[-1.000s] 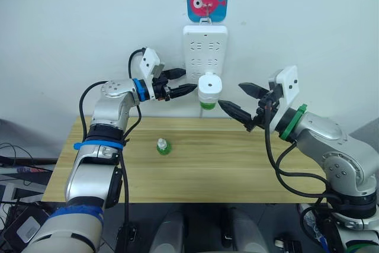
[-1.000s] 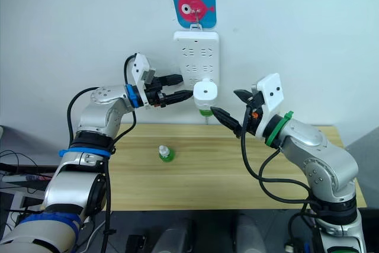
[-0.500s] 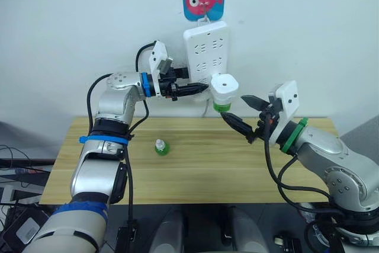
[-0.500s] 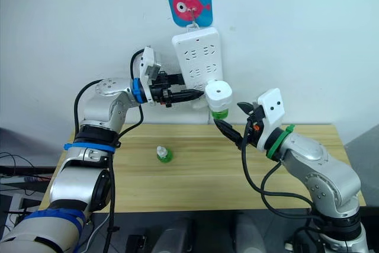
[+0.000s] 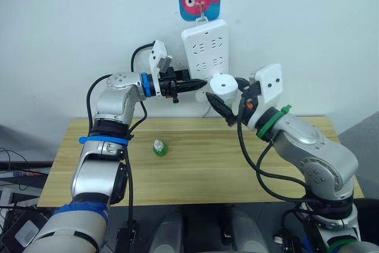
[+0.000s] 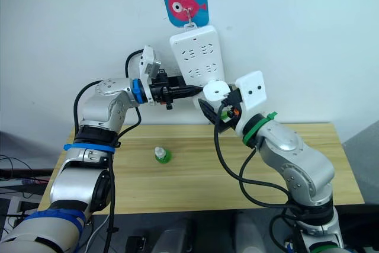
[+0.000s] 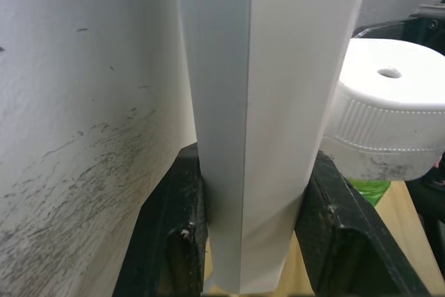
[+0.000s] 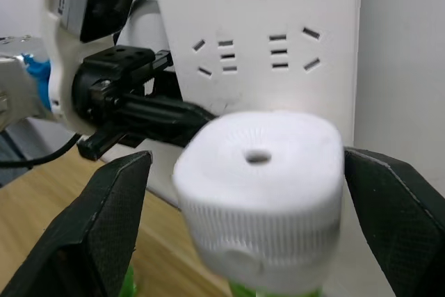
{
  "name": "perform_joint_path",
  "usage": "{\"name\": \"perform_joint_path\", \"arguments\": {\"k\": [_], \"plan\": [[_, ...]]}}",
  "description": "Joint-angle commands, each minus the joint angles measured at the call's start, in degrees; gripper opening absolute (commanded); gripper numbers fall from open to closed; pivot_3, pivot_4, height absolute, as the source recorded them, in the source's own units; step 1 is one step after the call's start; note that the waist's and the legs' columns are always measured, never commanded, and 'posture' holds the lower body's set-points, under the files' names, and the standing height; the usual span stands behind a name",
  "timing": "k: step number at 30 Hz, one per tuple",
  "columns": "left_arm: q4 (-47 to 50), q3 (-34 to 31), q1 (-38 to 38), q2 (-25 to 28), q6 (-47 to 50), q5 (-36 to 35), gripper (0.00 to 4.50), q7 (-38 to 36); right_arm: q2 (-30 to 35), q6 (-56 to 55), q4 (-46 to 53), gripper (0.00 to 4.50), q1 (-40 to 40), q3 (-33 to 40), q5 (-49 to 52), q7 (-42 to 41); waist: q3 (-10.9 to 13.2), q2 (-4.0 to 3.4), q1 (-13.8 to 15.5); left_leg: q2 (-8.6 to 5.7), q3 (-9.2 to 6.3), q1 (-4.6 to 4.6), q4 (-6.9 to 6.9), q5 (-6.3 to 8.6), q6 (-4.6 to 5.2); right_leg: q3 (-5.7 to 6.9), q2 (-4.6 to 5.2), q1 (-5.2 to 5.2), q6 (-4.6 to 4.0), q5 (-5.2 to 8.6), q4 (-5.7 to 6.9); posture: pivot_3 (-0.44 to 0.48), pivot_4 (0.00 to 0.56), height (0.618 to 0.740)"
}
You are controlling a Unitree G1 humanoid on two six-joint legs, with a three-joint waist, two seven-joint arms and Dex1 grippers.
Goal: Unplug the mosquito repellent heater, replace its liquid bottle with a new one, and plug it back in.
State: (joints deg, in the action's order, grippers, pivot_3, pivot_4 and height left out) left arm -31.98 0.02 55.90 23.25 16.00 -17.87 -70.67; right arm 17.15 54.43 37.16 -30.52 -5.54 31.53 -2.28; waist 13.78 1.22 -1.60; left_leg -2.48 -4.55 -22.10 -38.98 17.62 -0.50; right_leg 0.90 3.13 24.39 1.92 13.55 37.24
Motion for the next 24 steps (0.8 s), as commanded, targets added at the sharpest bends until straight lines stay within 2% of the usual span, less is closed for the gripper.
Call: {"name": "perform_joint_path", "arguments": {"k": [1,10,13,15,16,20,24], "plan": [[1.8,0.0,1.1,-0.5,-0.9,-0.6,1.34,-0.1,-0.4,-0.8,0.0,4.5,-0.8,-1.3,-4.1,1.4,0.0,0.0,0.0,0.0,-0.01,0.0,0.0,0.0,0.0,0.02,0.0,0.0,0.0,0.0,0.0,-0.048,0.258,0.74],[1.9,-0.1,1.0,-0.4,-1.3,-0.4,1.34,0.7,-1.3,-0.3,-1.3,4.5,-0.3,-3.1,-9.2,1.1,0.0,-0.01,0.0,0.0,0.01,0.0,0.01,0.0,0.0,0.0,0.0,0.02,0.0,0.0,0.03,-0.042,0.261,0.74],[1.9,-0.2,1.0,-0.4,-1.4,-0.3,1.34,1.0,-2.6,-0.5,-1.3,3.91,-0.1,-2.6,-9.5,1.2,0.0,-0.02,-0.1,0.0,0.01,0.0,0.0,0.0,0.0,0.0,0.0,0.03,0.0,0.0,0.05,-0.04,0.262,0.74],[2.1,-0.2,0.8,-0.3,-1.4,-0.3,1.34,1.1,-2.8,-0.7,-1.0,3.21,0.0,-2.6,-10.0,0.8,0.0,-0.02,-0.1,0.0,0.01,0.0,0.0,0.0,0.0,0.0,0.0,0.08,0.0,0.0,0.14,-0.039,0.262,0.74],[2.0,-0.2,0.8,-0.3,-1.5,-0.2,1.34,1.2,-2.7,-0.7,-0.7,3.06,0.0,-2.7,-10.2,0.5,0.0,-0.02,-0.1,-0.01,0.03,0.0,0.0,0.0,0.0,-0.03,0.0,0.11,0.0,0.0,0.21,-0.04,0.263,0.74],[0.8,-0.2,1.0,-0.2,-2.4,0.7,1.34,2.8,-2.3,0.0,1.2,3.06,0.8,-2.6,-10.8,-0.1,0.0,-0.01,-0.1,-0.04,0.07,-0.01,-0.02,0.0,0.0,-0.08,0.01,0.25,0.0,0.0,0.45,-0.038,0.264,0.74],[-3.9,-0.5,2.4,0.0,-5.9,3.1,1.34,6.6,-0.6,3.1,7.0,3.06,2.8,-2.2,-10.4,-0.4,0.0,-0.01,0.1,-0.04,0.05,-0.02,-0.03,0.0,0.0,-0.06,0.01,0.25,0.0,0.0,0.47,-0.039,0.266,0.74]]}}
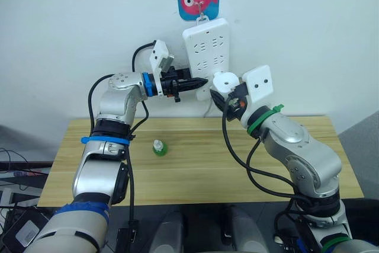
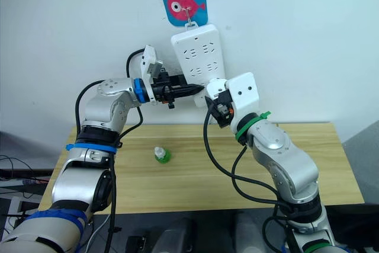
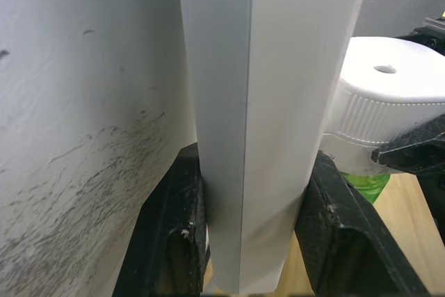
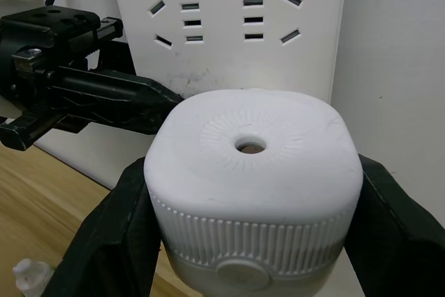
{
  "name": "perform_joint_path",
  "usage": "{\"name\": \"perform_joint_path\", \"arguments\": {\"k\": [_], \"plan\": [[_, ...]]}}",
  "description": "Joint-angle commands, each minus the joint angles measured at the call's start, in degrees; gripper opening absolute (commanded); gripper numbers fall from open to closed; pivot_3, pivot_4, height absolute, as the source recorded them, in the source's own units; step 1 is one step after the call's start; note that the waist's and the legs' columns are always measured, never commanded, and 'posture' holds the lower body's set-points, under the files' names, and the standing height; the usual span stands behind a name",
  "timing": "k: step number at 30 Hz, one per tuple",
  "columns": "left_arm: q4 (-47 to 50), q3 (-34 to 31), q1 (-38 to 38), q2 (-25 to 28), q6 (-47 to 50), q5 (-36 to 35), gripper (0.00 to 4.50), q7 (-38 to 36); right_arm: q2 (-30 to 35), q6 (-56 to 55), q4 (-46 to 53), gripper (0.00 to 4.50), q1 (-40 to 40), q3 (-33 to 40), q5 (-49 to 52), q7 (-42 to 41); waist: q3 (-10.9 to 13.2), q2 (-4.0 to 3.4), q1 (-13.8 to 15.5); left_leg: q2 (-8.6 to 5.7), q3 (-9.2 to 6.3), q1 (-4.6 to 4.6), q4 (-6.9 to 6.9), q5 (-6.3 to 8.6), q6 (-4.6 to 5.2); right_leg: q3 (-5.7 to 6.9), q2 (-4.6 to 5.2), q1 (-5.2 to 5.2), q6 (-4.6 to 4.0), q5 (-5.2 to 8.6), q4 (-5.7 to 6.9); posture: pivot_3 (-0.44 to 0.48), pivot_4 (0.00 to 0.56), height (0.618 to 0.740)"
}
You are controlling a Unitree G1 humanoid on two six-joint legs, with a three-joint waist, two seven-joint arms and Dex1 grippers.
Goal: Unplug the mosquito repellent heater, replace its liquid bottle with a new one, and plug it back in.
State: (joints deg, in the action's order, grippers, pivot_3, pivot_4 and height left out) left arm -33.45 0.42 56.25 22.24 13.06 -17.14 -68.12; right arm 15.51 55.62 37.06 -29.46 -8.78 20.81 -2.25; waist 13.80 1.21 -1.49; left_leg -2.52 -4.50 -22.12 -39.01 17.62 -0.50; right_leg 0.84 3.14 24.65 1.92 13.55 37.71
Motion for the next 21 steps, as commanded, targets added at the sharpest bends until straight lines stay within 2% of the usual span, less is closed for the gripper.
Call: {"name": "perform_joint_path", "arguments": {"k": [1,9,11,12,19,20,21], "plan": [[-3.3,-1.0,2.3,1.1,-3.3,2.5,1.34,4.3,1.0,2.8,8.2,3.06,2.1,1.5,0.5,-0.3,0.0,0.0,-0.1,-0.02,-0.01,-0.01,0.0,0.0,0.0,0.01,0.0,0.0,0.0,0.0,0.0,-0.04,0.265,0.74],[-4.8,-1.1,2.6,1.3,-5.2,2.6,1.34,3.9,-0.5,5.6,10.4,3.06,2.4,4.1,1.3,-0.5,0.0,0.01,-0.3,0.06,0.07,0.11,-0.05,-0.06,0.04,-0.07,-0.04,0.0,0.0,0.0,0.21,-0.042,0.257,0.74],[-4.1,-1.2,1.8,1.8,-5.1,2.3,2.08,3.7,-1.8,4.7,9.9,3.06,2.9,6.1,2.2,-0.9,0.0,0.01,-0.3,0.05,0.04,0.12,-0.05,-0.07,0.02,-0.06,-0.05,0.0,0.0,0.0,0.29,-0.045,0.256,0.74],[-3.5,-1.5,1.1,2.1,-4.6,2.0,2.26,3.6,-2.1,4.0,9.6,3.06,3.4,7.4,2.6,-1.4,0.0,0.01,-0.4,0.06,0.05,0.13,-0.05,-0.07,0.01,-0.07,-0.05,0.01,0.0,0.0,0.3,-0.046,0.254,0.74],[4.9,-3.3,-6.9,4.8,-1.3,1.3,4.24,7.8,-3.2,-2.2,5.1,3.06,7.0,14.8,6.2,-6.4,0.0,0.0,-0.6,0.07,0.15,0.1,0.05,-0.18,-0.18,-0.18,-0.03,0.21,0.0,0.0,0.34,-0.038,0.245,0.74],[6.3,-3.4,-8.0,5.0,-0.7,1.1,4.46,8.2,-3.3,-2.7,4.7,3.06,7.2,15.3,6.5,-6.7,0.0,-0.01,-0.6,0.1,0.19,0.1,0.05,-0.18,-0.18,-0.2,-0.03,0.24,0.0,0.0,0.35,-0.035,0.244,0.74],[8.6,-3.7,-9.9,5.4,-0.5,0.9,4.46,8.7,-4.0,-3.1,3.9,3.06,7.4,16.4,7.4,-6.8,0.0,-0.01,-0.7,0.13,0.2,0.11,0.05,-0.18,-0.17,-0.2,-0.04,0.25,0.0,0.0,0.38,-0.033,0.243,0.74]]}}
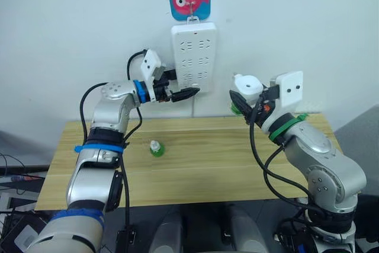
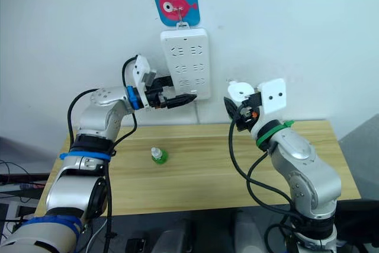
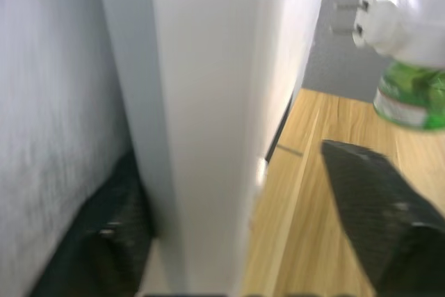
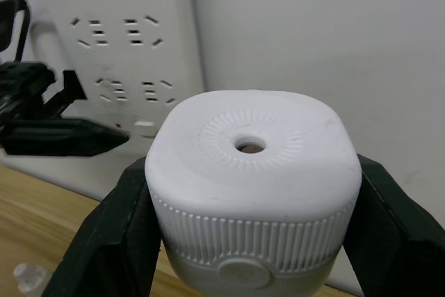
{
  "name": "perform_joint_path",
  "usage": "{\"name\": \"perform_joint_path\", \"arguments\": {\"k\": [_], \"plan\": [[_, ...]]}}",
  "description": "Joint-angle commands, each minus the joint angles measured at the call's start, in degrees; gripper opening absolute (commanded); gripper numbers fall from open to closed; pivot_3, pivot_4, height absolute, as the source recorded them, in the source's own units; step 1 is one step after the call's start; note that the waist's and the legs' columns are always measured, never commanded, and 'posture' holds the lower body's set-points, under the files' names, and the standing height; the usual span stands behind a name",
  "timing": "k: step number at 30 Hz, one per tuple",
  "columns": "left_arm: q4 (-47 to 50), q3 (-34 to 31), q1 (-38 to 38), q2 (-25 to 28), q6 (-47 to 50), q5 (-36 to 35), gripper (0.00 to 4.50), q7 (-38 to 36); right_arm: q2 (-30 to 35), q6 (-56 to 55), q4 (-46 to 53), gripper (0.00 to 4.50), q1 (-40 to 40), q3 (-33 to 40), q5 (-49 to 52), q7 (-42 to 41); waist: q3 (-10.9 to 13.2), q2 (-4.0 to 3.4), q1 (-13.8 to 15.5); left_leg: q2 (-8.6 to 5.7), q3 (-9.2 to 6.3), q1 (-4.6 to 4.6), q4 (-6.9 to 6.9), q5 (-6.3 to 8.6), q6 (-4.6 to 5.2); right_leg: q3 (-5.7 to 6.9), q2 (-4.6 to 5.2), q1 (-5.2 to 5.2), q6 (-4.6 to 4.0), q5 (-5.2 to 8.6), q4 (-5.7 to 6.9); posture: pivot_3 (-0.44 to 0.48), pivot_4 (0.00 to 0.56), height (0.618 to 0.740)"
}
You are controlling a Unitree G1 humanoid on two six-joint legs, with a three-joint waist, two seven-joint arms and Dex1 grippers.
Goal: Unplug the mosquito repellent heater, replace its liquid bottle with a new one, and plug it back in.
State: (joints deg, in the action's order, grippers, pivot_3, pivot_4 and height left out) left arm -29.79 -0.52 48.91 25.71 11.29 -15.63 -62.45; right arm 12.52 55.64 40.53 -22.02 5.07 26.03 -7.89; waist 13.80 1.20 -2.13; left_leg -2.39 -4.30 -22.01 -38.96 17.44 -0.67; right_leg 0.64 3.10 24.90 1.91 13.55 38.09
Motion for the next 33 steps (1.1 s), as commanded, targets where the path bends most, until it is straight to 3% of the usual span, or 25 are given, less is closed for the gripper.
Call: {"name": "perform_joint_path", "arguments": {"k": [1,10,16,20,26,30,31,33], "plan": [[7.9,-3.7,-5.1,2.4,1.7,-1.6,4.46,3.6,-1.5,-3.6,-0.6,3.06,0.3,3.8,2.9,-1.3,0.0,0.0,-0.2,0.02,-0.02,0.0,0.0,0.0,0.01,0.02,-0.01,0.02,0.0,0.0,0.02,-0.031,0.241,0.74],[34.3,-11.1,-24.9,5.3,6.2,-7.2,4.46,11.0,-9.7,-0.2,-8.5,3.06,1.5,19.2,20.0,3.7,0.0,-0.03,0.3,0.05,0.0,-0.34,0.11,-0.04,-0.1,0.0,0.09,0.34,-0.04,-0.02,-0.05,0.013,0.23,0.74],[51.9,-5.6,-29.6,2.3,13.7,-13.1,4.46,14.9,-13.3,2.5,-16.2,3.06,0.7,26.8,43.6,13.0,0.0,-0.06,1.8,0.02,-0.03,-0.37,0.03,-0.06,-0.12,0.0,0.1,0.27,-0.13,-0.08,-0.07,0.07,0.219,0.74],[50.7,2.7,-27.1,-3.5,11.2,-9.6,4.46,17.3,-11.9,1.1,-18.4,3.06,0.4,25.6,53.7,17.8,-0.1,-0.16,2.1,0.0,0.03,-0.35,-0.01,-0.08,-0.14,-0.02,0.08,0.24,-0.14,-0.08,-0.03,0.076,0.209,0.74],[44.3,10.0,-24.4,-11.8,4.8,-4.5,4.46,20.1,-11.1,-3.8,-16.2,3.06,0.6,21.2,63.0,24.6,-0.1,-0.21,1.9,0.04,0.13,-0.33,0.0,-0.08,-0.13,-0.03,0.02,0.27,-0.14,-0.08,0.05,0.076,0.209,0.74],[41.7,12.0,-24.1,-14.0,1.0,-2.1,4.46,20.9,-8.7,-6.0,-14.2,3.06,2.2,17.5,64.9,26.4,-0.1,-0.21,1.9,0.07,0.14,-0.34,0.01,-0.08,-0.13,-0.02,0.0,0.29,-0.14,-0.08,0.05,0.076,0.209,0.74],[40.8,12.1,-23.7,-14.6,0.0,-1.4,4.46,21.4,-8.2,-6.6,-14.1,3.06,2.4,16.9,65.4,26.6,-0.1,-0.21,1.9,0.06,0.13,-0.34,0.01,-0.08,-0.13,-0.03,0.0,0.28,-0.14,-0.08,0.04,0.028,0.203,0.74],[39.1,12.0,-22.8,-15.6,-1.0,-1.0,4.46,21.8,-7.1,-8.1,-13.8,3.06,2.7,15.7,66.3,27.1,-0.2,-0.21,1.9,0.06,0.14,-0.35,-0.02,-0.08,-0.12,-0.03,0.0,0.27,-0.14,-0.08,0.03,0.028,0.203,0.74]]}}
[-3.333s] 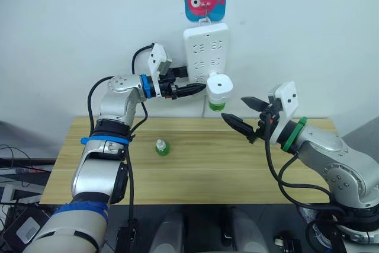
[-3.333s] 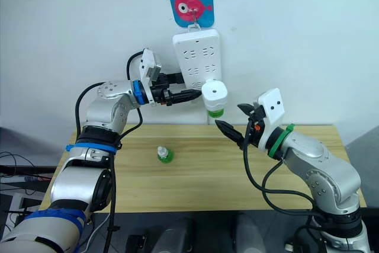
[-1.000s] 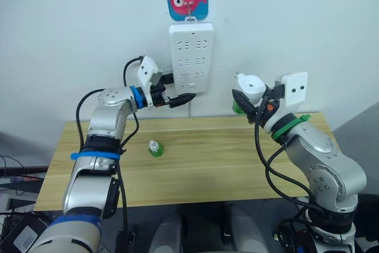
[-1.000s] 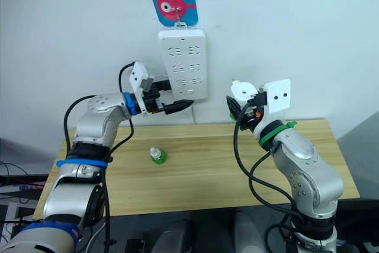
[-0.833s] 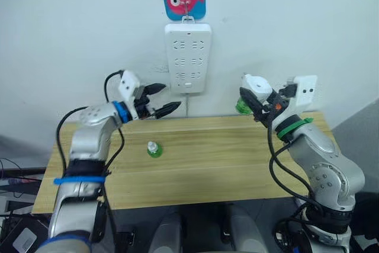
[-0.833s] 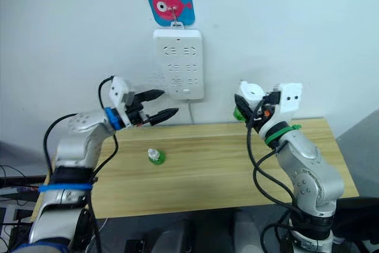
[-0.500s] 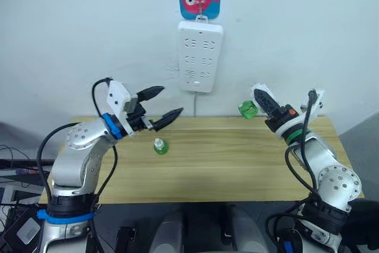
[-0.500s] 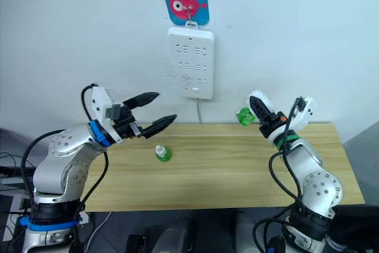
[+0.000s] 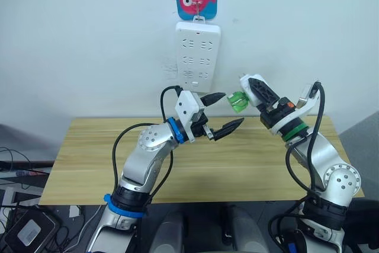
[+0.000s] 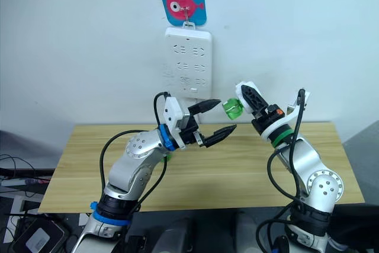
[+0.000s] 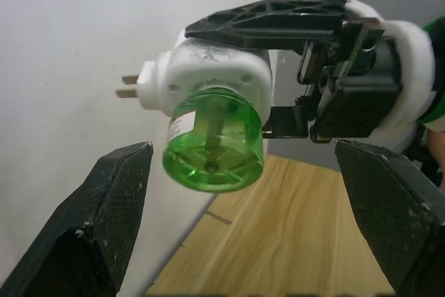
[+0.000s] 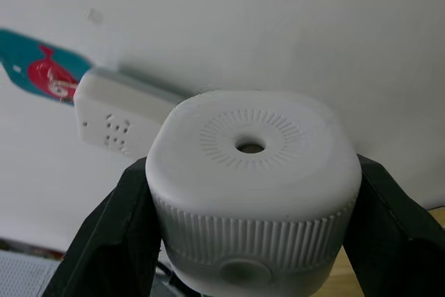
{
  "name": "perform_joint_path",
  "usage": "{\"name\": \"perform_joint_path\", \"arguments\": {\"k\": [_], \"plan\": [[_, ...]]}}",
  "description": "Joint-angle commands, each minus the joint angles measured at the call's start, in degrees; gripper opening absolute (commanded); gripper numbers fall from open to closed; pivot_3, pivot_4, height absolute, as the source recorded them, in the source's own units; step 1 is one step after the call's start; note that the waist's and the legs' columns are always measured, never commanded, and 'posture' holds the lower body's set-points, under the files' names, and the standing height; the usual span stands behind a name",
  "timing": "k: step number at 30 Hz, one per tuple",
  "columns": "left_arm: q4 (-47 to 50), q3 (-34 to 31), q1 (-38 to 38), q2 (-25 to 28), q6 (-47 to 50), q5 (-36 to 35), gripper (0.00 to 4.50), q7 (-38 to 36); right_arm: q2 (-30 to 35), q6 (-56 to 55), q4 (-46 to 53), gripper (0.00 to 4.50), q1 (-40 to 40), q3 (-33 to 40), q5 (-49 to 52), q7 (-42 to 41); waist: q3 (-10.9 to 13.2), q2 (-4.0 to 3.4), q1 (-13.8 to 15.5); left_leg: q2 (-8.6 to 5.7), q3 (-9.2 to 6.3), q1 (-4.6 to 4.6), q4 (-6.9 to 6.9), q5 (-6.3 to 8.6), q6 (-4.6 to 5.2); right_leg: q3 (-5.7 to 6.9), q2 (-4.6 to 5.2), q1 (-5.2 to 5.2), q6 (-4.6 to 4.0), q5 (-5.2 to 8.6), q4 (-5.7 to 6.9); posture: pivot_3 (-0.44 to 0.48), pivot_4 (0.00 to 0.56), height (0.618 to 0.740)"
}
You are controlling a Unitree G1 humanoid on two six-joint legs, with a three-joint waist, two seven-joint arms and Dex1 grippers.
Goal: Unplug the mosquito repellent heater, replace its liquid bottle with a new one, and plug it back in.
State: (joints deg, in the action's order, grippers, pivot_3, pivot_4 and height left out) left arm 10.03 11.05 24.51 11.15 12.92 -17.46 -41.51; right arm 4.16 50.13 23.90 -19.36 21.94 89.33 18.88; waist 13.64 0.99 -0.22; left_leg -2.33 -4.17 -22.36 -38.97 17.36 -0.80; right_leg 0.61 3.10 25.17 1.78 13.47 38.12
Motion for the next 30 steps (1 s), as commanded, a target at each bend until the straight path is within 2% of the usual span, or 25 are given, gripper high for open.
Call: {"name": "perform_joint_path", "arguments": {"k": [1,13,16,20,22,30], "plan": [[-1.4,0.4,2.0,-1.5,-3.2,1.0,4.46,1.0,1.7,-3.2,3.0,3.06,0.1,-1.8,3.3,0.6,0.0,0.0,0.0,-0.01,0.01,-0.01,-0.01,0.0,0.01,-0.01,0.0,0.0,0.0,0.0,-0.01,0.021,0.203,0.74],[-4.0,0.5,2.6,-3.5,-5.6,2.2,4.46,1.5,6.1,-9.0,3.2,3.06,1.1,-6.3,5.1,0.6,0.0,0.01,-0.1,-0.02,0.01,-0.03,-0.05,-0.02,0.04,0.01,-0.01,-0.01,0.0,0.0,-0.02,0.015,0.214,0.74],[-4.2,0.3,2.6,-4.1,-5.6,1.9,3.94,1.9,6.8,-9.9,3.2,3.06,1.5,-7.1,5.7,0.5,0.0,0.01,-0.1,-0.02,0.01,-0.04,-0.05,-0.01,0.04,0.01,0.0,-0.02,0.0,0.0,-0.02,0.014,0.216,0.74],[-4.6,0.4,2.6,-4.2,-5.5,2.0,2.68,1.8,7.4,-11.0,3.2,3.06,1.8,-8.1,6.3,0.3,0.0,0.01,-0.1,-0.02,0.0,-0.04,-0.05,-0.02,0.04,0.01,0.0,-0.02,0.0,0.0,-0.02,0.014,0.22,0.74],[-4.8,0.4,2.7,-4.3,-5.4,1.9,2.24,1.9,7.7,-11.5,3.2,3.06,1.8,-8.5,6.4,0.2,0.0,0.01,-0.1,-0.02,0.01,-0.04,-0.05,-0.02,0.05,0.01,0.0,-0.02,0.0,0.0,-0.02,0.012,0.223,0.74],[-5.4,0.3,3.2,-4.0,-5.8,2.2,2.24,1.9,8.5,-12.9,2.9,3.06,1.9,-9.5,6.7,-0.1,0.0,0.01,-0.1,-0.02,0.01,-0.04,-0.05,-0.02,0.05,0.0,0.0,-0.02,0.0,0.0,-0.02,0.011,0.226,0.74]]}}
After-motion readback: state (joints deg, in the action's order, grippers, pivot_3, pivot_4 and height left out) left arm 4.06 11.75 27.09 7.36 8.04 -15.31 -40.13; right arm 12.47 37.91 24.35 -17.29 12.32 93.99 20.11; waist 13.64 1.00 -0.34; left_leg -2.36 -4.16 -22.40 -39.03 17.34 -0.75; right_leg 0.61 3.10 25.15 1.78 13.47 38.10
